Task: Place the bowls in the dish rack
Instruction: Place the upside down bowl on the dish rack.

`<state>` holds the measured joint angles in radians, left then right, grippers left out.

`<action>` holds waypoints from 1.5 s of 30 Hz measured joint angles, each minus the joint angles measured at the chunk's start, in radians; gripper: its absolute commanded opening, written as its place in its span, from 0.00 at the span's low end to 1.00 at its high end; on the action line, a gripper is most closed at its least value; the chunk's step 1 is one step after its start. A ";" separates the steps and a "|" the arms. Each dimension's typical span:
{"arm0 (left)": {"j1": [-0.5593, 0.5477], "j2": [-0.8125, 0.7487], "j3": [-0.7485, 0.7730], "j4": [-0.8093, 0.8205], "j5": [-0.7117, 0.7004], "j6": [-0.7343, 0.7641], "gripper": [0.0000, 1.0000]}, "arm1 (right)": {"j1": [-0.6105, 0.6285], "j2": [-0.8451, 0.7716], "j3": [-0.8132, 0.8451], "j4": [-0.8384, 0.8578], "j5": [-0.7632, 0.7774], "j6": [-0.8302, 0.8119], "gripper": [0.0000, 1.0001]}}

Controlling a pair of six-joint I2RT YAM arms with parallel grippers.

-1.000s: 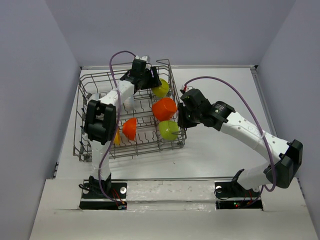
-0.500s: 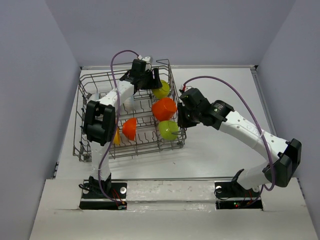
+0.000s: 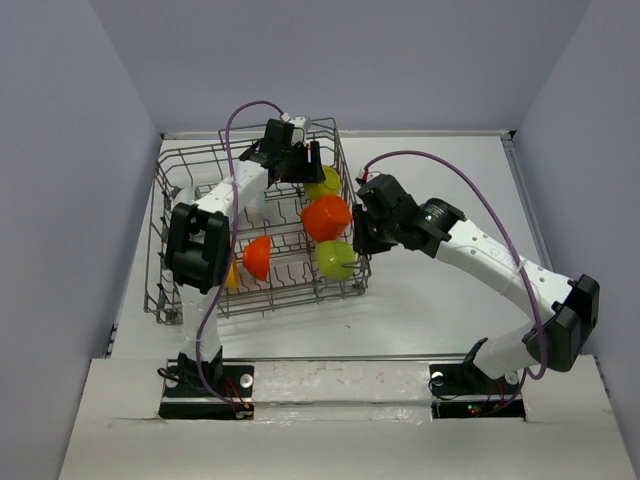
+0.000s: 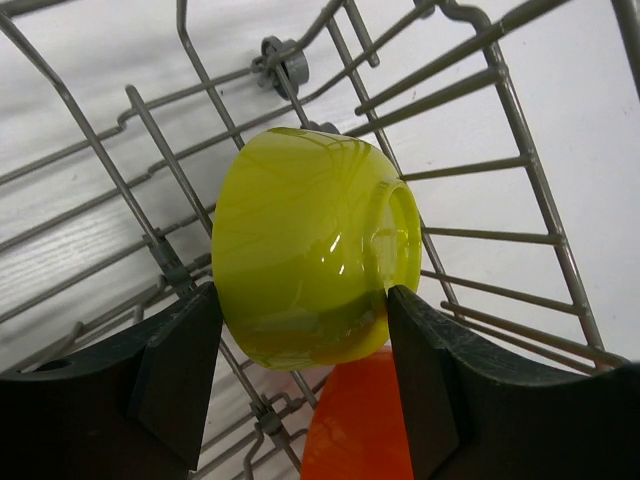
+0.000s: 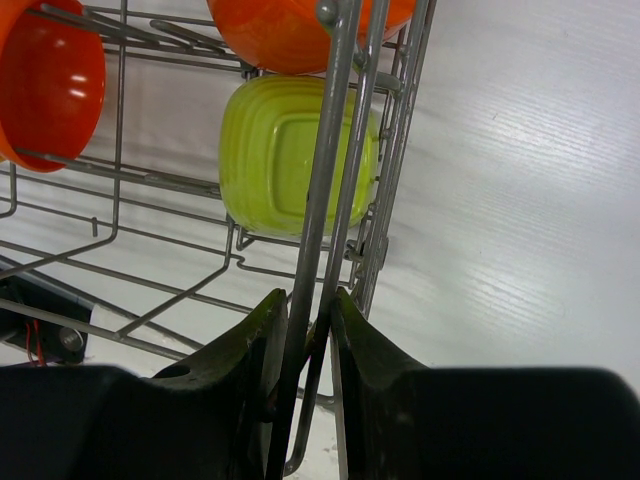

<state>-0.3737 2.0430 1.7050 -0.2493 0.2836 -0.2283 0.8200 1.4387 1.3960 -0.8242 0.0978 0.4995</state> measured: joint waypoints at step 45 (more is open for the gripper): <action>-0.011 -0.014 0.233 -0.303 -0.015 0.037 0.88 | 0.000 0.008 0.006 0.012 0.003 -0.002 0.27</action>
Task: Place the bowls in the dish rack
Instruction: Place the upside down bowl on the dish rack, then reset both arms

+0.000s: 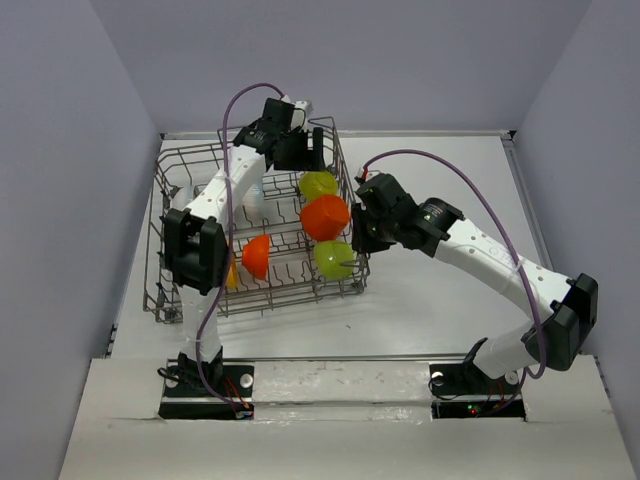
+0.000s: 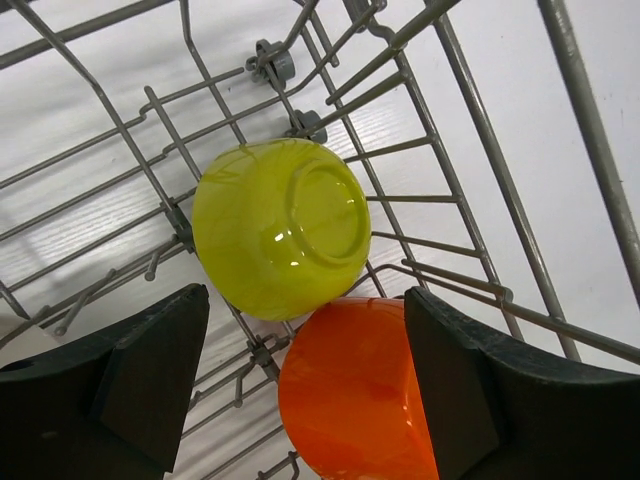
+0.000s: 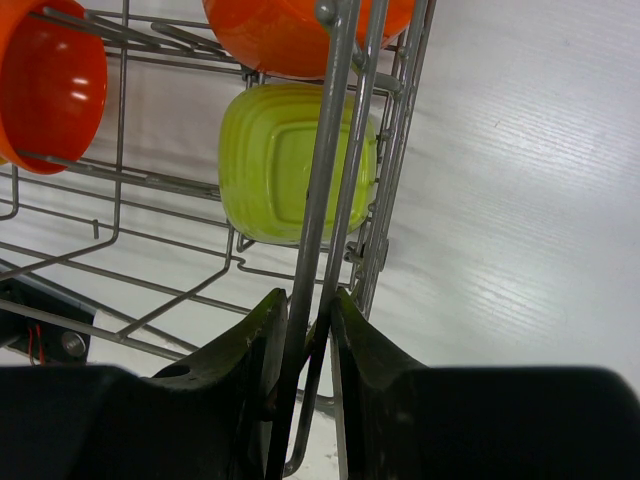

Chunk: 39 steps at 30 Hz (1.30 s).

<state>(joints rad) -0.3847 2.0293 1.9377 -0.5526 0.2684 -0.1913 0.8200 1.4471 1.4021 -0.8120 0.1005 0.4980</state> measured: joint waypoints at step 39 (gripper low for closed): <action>0.000 -0.822 -0.233 0.187 -0.418 0.000 0.99 | 0.000 -0.368 0.128 0.267 0.450 -0.098 1.00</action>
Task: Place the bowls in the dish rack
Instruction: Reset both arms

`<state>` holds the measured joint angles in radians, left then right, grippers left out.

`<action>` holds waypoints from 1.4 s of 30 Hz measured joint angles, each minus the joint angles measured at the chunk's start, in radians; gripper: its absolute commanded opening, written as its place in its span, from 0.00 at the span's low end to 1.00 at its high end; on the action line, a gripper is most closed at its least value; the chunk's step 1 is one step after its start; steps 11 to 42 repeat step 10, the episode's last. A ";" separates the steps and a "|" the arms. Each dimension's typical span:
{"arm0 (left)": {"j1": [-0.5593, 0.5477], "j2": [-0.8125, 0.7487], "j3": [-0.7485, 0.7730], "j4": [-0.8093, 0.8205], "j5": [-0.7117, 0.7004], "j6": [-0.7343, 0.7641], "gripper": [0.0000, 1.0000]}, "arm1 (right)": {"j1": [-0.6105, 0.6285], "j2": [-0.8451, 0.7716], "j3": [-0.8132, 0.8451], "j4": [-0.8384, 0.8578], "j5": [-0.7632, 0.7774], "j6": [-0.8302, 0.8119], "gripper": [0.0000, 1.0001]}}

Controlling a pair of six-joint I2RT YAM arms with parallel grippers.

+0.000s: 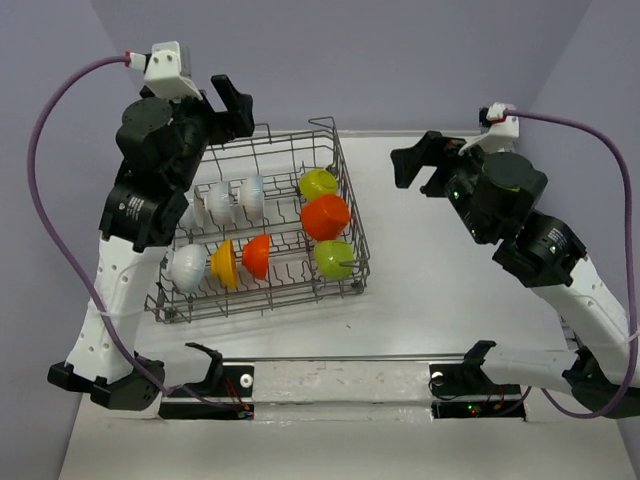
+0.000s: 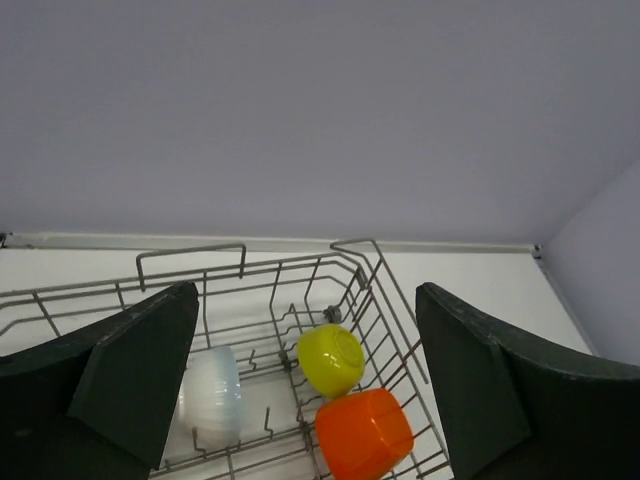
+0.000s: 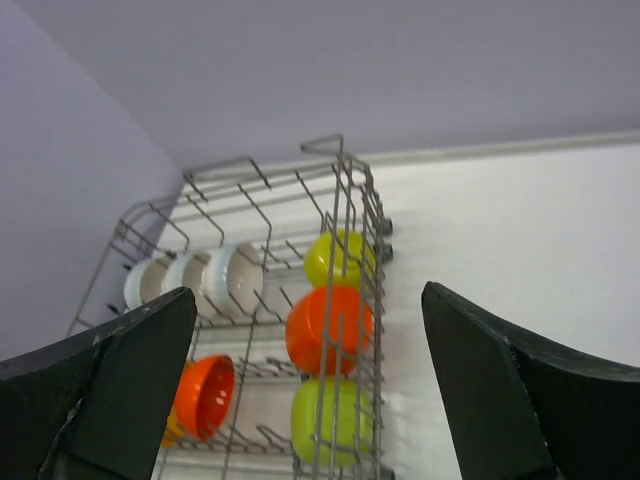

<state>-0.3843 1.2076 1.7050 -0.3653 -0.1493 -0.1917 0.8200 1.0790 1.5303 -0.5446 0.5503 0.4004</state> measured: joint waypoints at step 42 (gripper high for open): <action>0.000 0.243 0.604 -0.171 0.036 0.035 0.99 | 0.000 0.190 0.273 0.056 0.080 -0.137 1.00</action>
